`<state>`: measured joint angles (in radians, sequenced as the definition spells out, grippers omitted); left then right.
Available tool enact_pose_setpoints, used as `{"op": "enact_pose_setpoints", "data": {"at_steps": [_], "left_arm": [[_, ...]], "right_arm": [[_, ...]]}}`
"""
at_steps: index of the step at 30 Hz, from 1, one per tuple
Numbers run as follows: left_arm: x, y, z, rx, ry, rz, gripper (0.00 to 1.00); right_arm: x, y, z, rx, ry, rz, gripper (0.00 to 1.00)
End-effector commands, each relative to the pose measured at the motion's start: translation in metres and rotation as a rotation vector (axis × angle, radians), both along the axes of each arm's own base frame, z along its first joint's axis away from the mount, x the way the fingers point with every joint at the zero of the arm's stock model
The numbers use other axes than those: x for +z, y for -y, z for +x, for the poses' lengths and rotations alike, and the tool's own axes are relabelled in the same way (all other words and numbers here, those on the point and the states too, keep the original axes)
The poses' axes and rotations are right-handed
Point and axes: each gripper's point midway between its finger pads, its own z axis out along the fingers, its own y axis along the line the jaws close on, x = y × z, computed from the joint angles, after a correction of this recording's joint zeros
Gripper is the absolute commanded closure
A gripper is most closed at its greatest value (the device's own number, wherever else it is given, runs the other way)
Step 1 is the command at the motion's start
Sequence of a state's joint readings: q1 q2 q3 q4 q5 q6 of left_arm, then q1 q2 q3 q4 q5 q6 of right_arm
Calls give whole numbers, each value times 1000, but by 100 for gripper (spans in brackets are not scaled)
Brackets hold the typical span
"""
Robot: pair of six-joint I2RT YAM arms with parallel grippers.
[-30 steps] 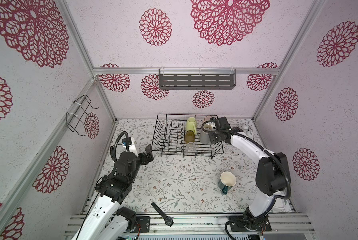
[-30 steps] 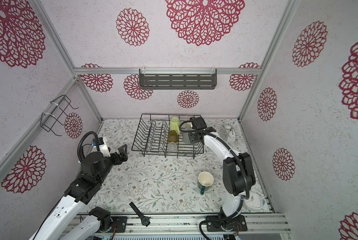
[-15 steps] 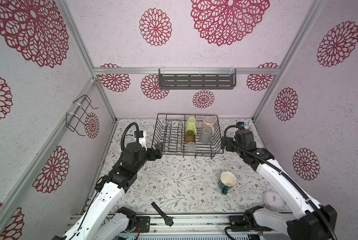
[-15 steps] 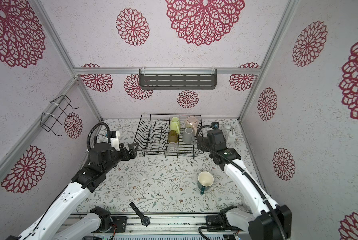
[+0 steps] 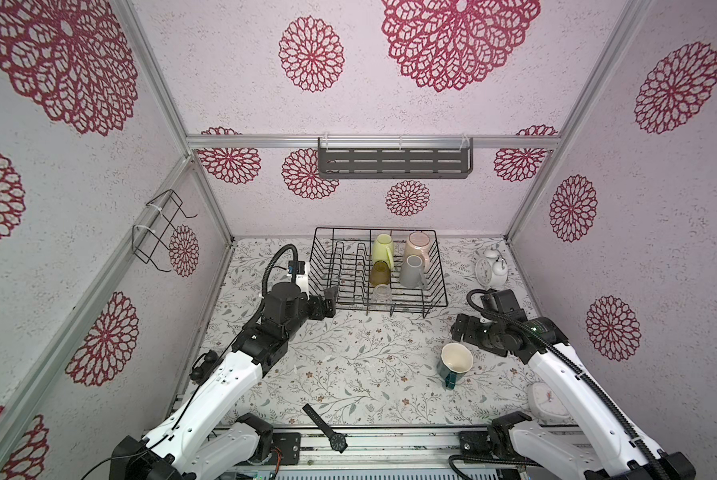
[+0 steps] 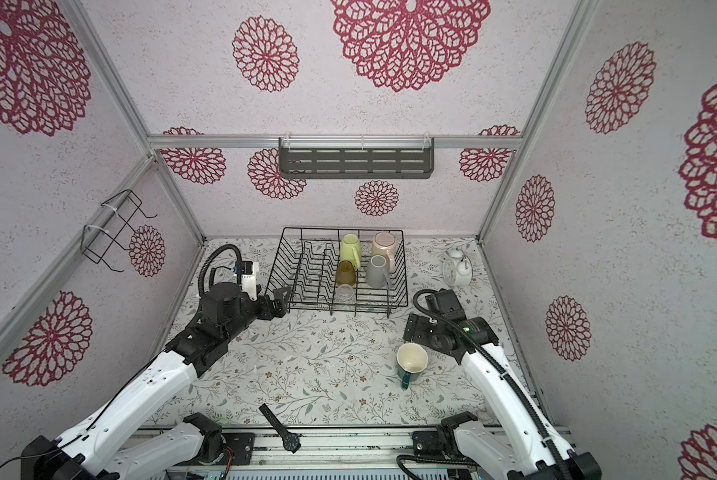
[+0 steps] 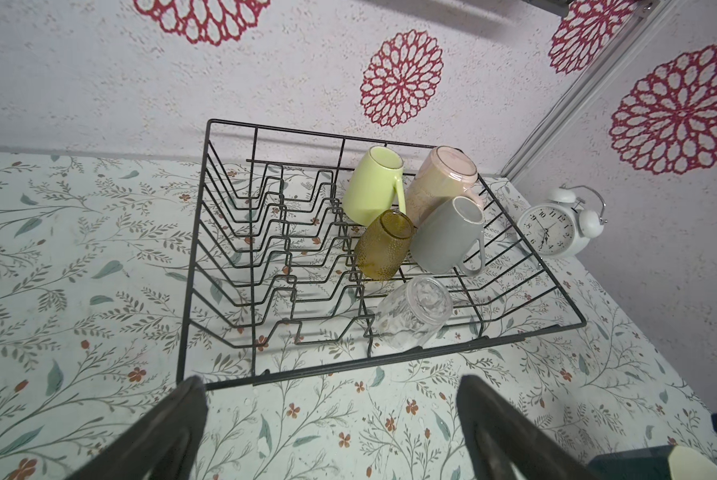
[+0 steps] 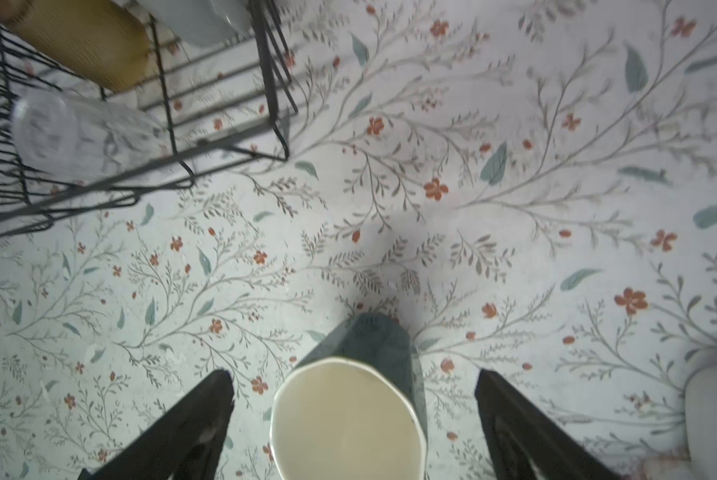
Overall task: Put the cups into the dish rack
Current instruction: 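Move the right gripper down to the teal mug and grasp its rim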
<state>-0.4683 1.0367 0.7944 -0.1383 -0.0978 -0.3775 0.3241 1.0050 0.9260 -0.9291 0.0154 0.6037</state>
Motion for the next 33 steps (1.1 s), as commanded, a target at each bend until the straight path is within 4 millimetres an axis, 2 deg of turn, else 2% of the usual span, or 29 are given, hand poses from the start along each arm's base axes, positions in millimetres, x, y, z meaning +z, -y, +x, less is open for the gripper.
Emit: {"op": "enact_pose_setpoints", "data": {"at_steps": [1,4,6,9,12,17,19,24,28,33], "left_arm": [[22,6,5,-16,76,-8,3],[21,7,5,-21,78,6,3],[21,6,6,-18,83,19,3],[23,5,4,-14,72,19,3],[21,3,0,-8,81,9,3],[21,-6,-9,15,89,9,3],[23,-8,-10,16,101,21,3],[27,-10,-13,17,93,19,3],[28,-5,-16,-8,96,-9,3],[34,-3,-22,-27,101,-33,3]], "right_arm": [[-13,14,-34,-26,-153,-51,8],[-25,23,-42,-8,-215,-119,11],[-33,16,-43,24,-244,-93,12],[-42,-1,-43,56,-264,-6,21],[-53,-4,-44,55,-282,7,35],[-63,-7,-39,62,-275,10,80],[-63,-12,-38,71,-266,27,91],[-61,-34,-34,87,-223,105,95],[-46,-44,-19,101,-137,134,100],[-27,-61,1,139,-9,203,100]]}}
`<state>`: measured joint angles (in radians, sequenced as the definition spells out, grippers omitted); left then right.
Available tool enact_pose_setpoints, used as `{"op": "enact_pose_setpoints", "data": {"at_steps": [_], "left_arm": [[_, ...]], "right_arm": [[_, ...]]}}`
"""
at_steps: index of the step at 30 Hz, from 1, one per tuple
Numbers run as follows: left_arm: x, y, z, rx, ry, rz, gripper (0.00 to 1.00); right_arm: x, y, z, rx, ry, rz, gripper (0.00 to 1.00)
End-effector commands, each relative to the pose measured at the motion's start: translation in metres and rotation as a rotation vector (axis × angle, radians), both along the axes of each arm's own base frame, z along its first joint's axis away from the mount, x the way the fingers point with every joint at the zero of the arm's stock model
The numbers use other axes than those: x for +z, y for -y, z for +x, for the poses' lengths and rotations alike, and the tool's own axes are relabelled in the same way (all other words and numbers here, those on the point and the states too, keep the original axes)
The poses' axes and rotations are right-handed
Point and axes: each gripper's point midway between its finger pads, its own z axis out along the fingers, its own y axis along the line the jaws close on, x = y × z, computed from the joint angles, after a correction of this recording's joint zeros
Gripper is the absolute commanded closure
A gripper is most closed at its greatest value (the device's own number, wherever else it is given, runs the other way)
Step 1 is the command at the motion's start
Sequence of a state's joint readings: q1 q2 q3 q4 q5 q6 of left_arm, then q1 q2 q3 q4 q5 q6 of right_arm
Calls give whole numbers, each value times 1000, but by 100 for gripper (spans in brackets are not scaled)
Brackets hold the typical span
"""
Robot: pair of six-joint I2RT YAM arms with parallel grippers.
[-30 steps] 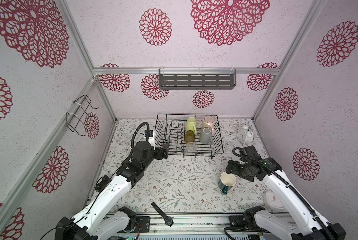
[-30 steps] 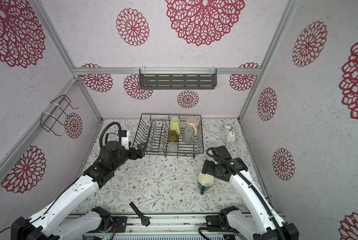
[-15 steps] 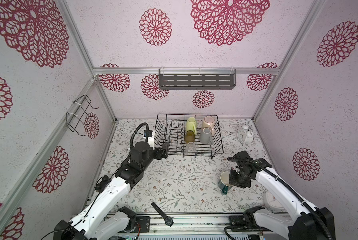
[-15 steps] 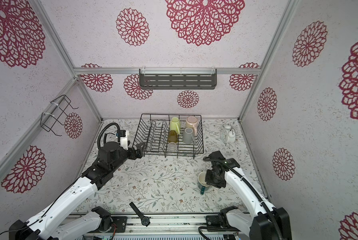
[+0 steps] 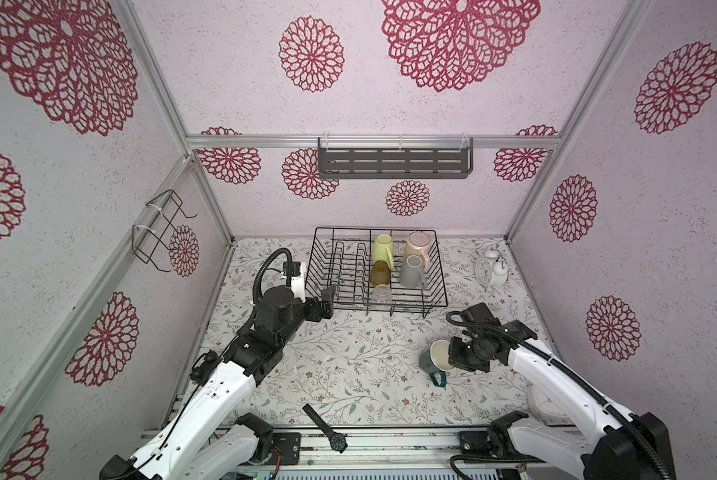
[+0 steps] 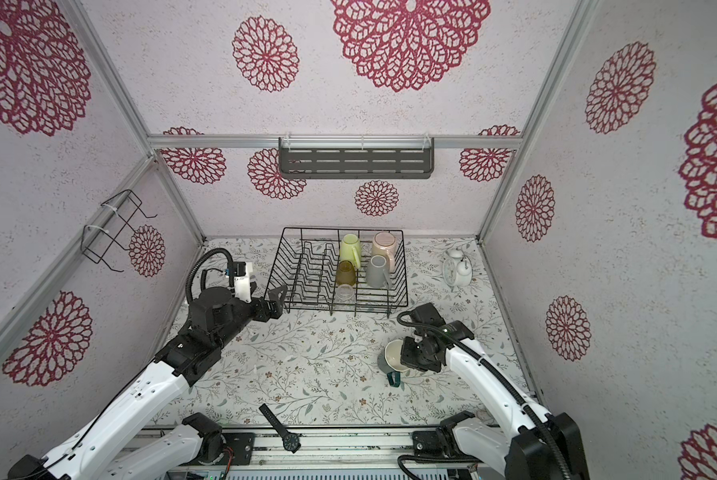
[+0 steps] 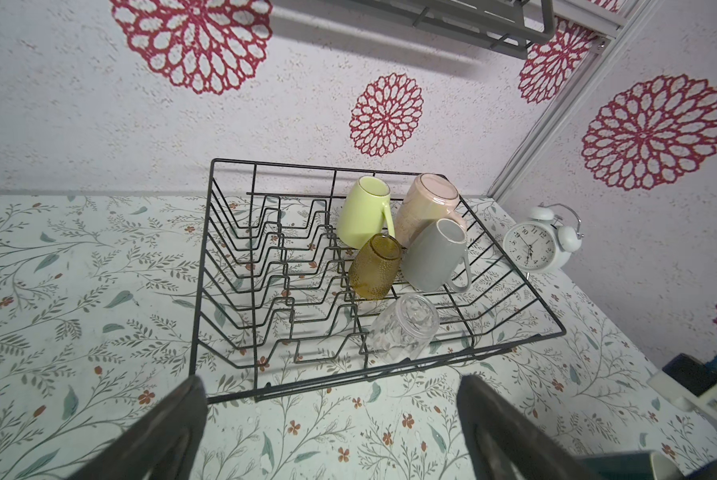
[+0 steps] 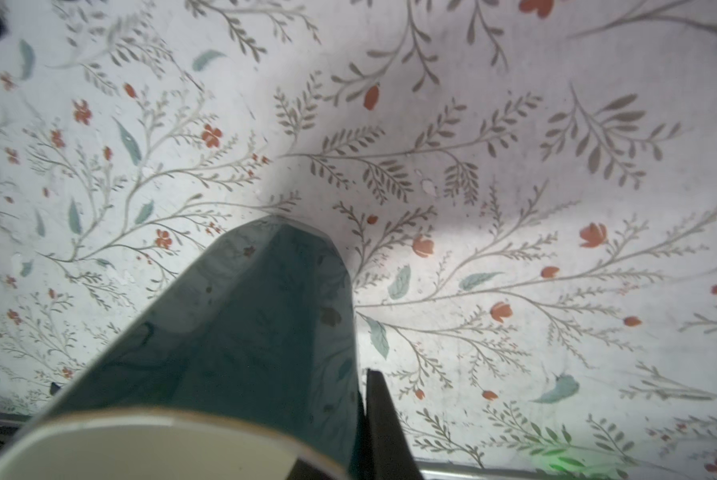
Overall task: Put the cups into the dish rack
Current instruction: 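Move the right gripper down to the teal mug and grasp its rim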
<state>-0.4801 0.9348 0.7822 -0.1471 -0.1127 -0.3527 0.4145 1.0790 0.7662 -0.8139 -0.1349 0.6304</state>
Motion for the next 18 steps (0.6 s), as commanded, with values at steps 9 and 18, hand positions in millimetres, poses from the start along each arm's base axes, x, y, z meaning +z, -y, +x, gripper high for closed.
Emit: {"op": "enact_pose_setpoints", "data": {"at_steps": [9,18], "left_arm": [[11,44,-36,-310,-24,-76,3],[-6,62,-44,-404,-209,-79,3]], "right_arm": [[66,-62,48,119,335,320,100],[52,-64,38,201,268,142,100]]}}
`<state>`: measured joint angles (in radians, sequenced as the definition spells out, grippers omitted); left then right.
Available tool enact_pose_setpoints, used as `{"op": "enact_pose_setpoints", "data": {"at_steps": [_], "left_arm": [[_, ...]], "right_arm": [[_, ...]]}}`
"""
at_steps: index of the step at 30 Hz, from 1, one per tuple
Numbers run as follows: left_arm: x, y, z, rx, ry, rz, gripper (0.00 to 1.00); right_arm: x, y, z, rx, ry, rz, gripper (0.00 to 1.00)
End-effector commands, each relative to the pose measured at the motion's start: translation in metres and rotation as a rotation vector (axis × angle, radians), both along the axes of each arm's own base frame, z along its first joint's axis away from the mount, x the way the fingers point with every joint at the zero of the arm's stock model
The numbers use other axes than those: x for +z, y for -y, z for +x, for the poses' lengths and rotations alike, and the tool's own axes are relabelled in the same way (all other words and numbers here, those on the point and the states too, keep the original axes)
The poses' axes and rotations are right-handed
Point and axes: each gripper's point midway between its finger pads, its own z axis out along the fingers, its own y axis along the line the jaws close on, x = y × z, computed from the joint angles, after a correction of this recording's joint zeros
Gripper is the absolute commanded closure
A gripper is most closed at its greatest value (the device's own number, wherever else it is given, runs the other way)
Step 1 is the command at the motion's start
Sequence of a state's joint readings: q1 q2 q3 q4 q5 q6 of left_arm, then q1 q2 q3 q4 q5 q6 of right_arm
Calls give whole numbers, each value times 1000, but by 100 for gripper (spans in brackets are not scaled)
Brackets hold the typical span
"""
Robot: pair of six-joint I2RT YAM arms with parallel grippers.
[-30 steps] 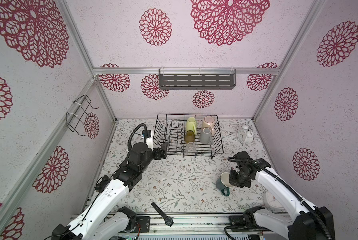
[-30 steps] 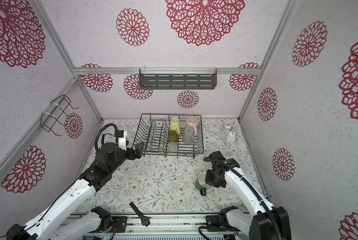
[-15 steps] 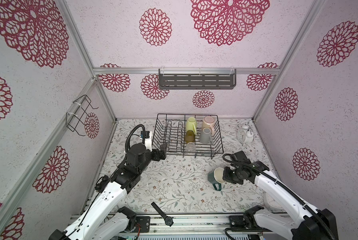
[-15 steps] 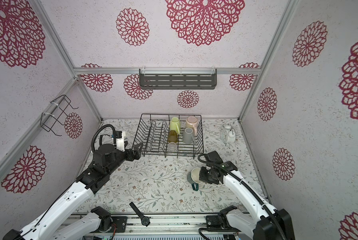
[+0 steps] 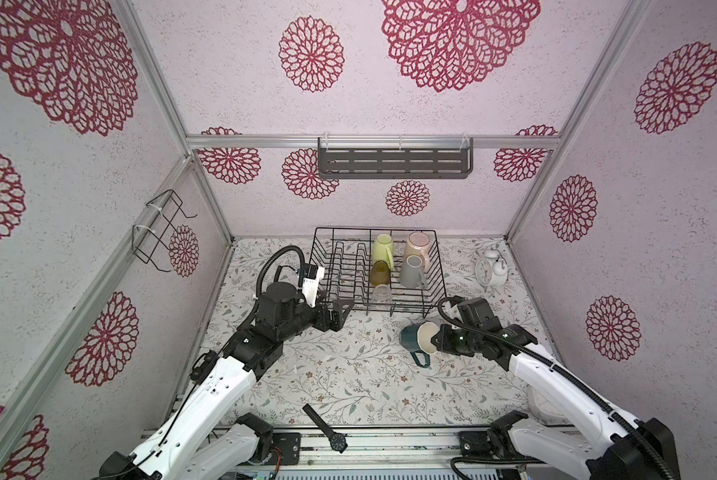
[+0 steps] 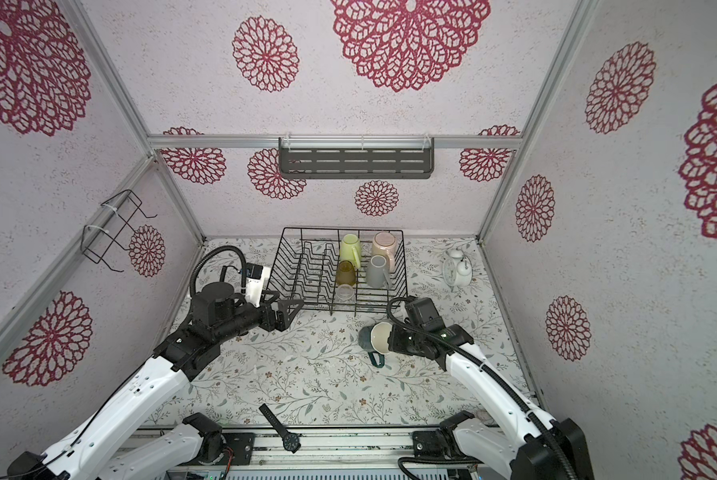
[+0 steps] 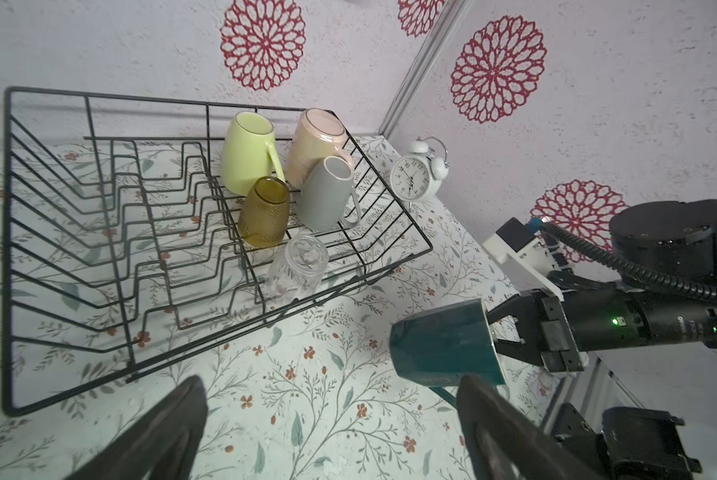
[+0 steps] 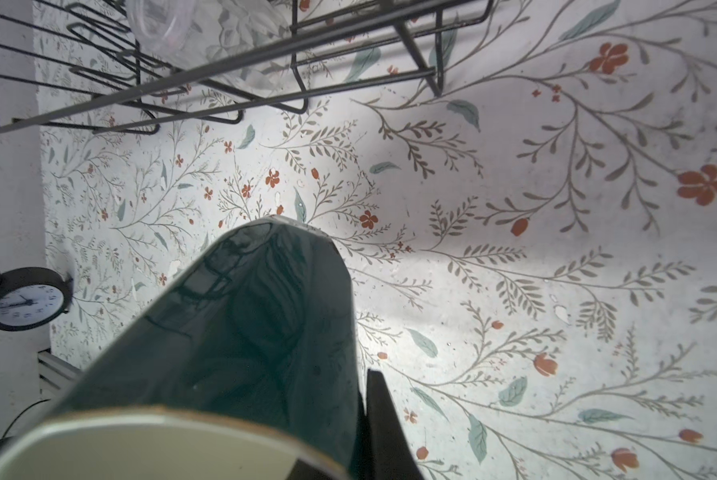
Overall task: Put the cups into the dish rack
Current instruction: 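Move the right gripper down to the teal mug and grasp its rim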
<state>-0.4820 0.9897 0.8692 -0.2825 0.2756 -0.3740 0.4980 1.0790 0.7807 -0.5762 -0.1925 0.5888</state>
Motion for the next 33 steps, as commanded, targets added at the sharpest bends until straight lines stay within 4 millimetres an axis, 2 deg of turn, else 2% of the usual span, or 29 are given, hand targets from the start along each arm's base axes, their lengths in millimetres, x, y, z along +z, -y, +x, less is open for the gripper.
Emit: {"op": "enact_pose_setpoints", "data": {"at_steps": [1,5,9,14,18,23,27,29,30,33], "left_arm": [[-3,3,-10,-44,-36,20,3],[-1,1,-11,-37,-4,7,3],[-8,1,-12,-39,-5,12,3],[-23,-18,-10,27,-28,135,3],[-22,-16,-12,13,1,114,3],[-28,-16,-16,-7,-4,124,3],[-35,-19,-19,-5,-21,152,3],[-38,-16,-20,-25,-29,147,3],[-39,-12,-21,-49,-39,139,3],[-37,5,-30,-148,-82,90,2]], "right_arm": [[20,-19,2,70,52,-13,100],[19,-36,-6,120,56,-75,100],[5,-37,-9,138,-15,-190,100],[0,-35,-23,186,-171,-328,100],[-11,-33,-27,250,-222,-443,100],[-30,-41,-27,287,-256,-476,100],[-28,-46,-24,295,-251,-466,85],[-23,-50,-22,301,-242,-454,74],[-19,-51,-21,305,-235,-446,67],[-8,-55,-18,303,-206,-420,58]]}}
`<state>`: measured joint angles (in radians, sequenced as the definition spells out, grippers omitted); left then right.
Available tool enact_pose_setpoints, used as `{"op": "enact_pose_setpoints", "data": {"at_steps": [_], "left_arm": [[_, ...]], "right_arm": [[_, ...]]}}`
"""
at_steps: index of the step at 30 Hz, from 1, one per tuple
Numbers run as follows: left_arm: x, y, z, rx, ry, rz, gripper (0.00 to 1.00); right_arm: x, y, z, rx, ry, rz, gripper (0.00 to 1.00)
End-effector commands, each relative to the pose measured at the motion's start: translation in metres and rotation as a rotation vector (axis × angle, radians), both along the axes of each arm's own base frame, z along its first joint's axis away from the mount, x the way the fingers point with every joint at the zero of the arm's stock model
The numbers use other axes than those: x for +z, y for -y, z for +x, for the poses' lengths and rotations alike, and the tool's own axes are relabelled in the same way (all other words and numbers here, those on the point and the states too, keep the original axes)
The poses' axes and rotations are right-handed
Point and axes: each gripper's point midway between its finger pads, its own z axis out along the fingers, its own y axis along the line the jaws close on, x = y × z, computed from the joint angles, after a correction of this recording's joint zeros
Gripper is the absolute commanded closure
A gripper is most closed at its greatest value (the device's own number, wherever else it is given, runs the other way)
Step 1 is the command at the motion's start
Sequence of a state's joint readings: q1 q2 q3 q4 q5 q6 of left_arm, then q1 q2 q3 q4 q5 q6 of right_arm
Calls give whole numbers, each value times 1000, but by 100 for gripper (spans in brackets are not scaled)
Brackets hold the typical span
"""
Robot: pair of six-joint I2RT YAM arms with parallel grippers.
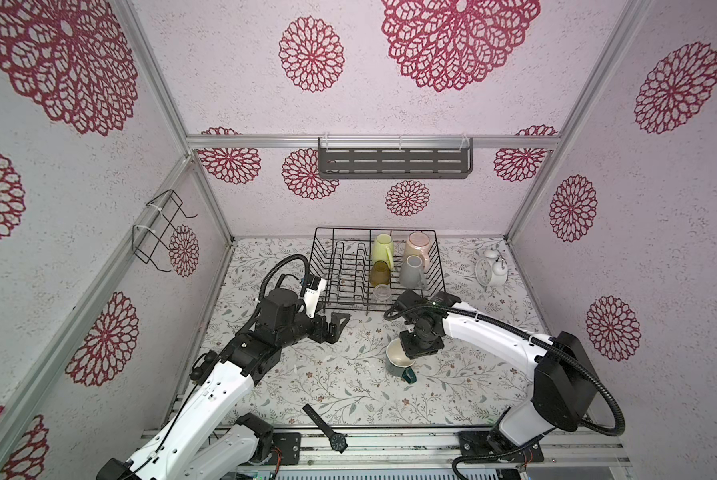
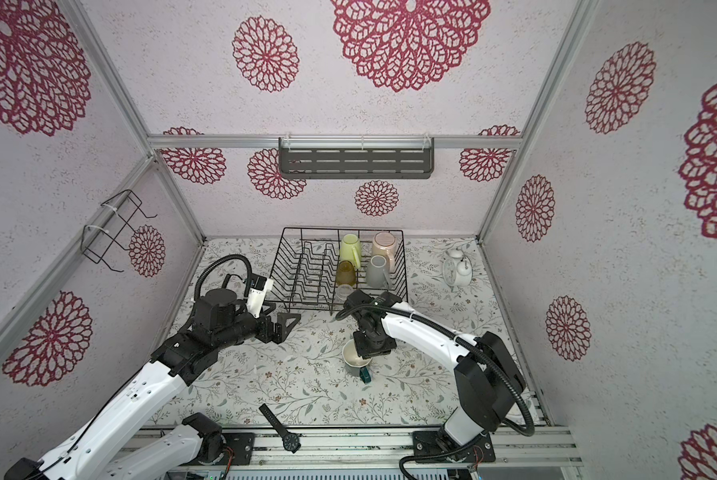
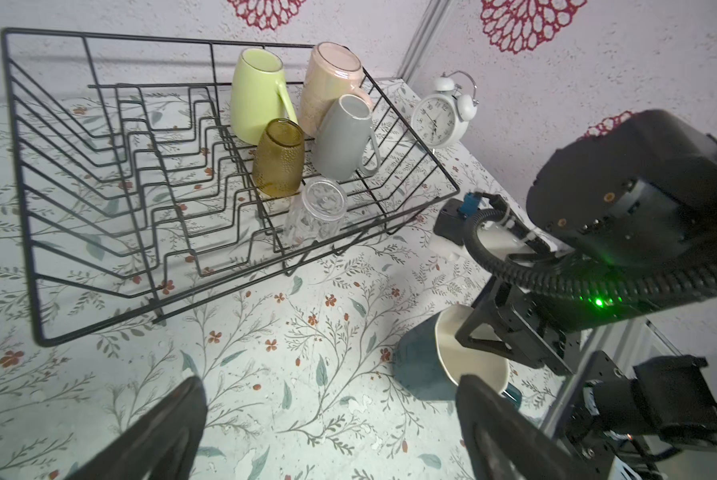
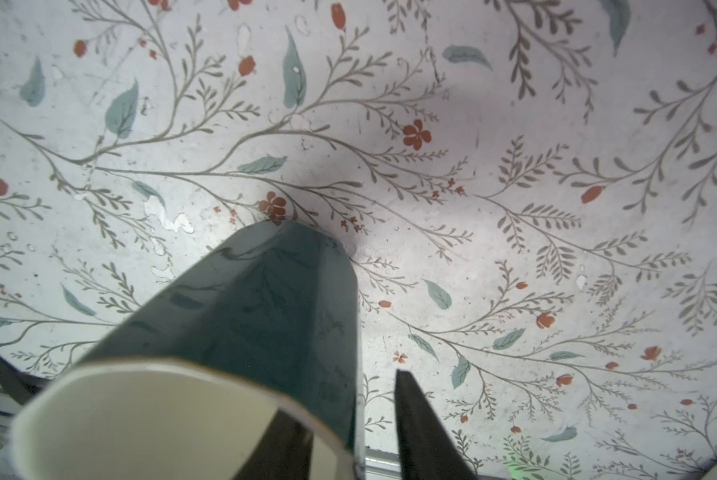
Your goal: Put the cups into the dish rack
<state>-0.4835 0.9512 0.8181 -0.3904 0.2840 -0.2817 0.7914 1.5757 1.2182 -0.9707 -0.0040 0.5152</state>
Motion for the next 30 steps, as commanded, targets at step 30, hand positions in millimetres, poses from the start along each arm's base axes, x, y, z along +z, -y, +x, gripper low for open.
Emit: {"op": "enact_pose_setpoints", "data": {"at_steps": [30], "left_arm": [[-96,127,-26,-304,-275,483,4]], "right_arm": [[74,128,55,-422,503,258,22]]}}
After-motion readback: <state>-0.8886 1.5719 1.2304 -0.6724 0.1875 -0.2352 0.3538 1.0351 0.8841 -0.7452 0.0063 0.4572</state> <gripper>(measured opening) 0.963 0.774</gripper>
